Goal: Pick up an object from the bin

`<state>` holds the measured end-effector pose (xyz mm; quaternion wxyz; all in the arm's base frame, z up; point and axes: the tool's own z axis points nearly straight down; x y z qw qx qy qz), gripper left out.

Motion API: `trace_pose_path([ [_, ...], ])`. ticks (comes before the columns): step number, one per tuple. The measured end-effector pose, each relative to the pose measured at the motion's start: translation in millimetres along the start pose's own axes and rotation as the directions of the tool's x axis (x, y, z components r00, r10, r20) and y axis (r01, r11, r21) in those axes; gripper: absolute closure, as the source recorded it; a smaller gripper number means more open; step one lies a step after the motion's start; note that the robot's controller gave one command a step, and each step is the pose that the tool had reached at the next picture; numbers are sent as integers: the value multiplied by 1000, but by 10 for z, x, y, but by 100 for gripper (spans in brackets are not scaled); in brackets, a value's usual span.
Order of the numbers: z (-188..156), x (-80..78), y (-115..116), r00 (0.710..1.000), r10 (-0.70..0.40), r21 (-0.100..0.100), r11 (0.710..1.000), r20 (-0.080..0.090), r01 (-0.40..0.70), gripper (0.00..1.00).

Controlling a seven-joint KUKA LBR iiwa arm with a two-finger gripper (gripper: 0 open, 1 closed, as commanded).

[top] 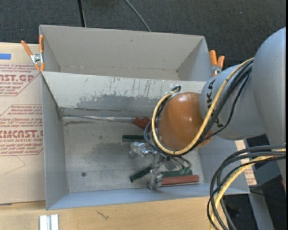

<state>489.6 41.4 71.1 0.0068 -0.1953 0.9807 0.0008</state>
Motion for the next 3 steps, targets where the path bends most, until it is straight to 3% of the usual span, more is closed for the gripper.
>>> trace_pose_path([
  [1, 10, 30, 6, 1000, -1, -3, 1000, -12, 1, 100],
  [2, 10, 30, 6, 1000, -1, -3, 1000, -12, 1, 100],
  [3, -1732, 39, -5, 998, -67, -1, 998, -9, 67, 100],
])
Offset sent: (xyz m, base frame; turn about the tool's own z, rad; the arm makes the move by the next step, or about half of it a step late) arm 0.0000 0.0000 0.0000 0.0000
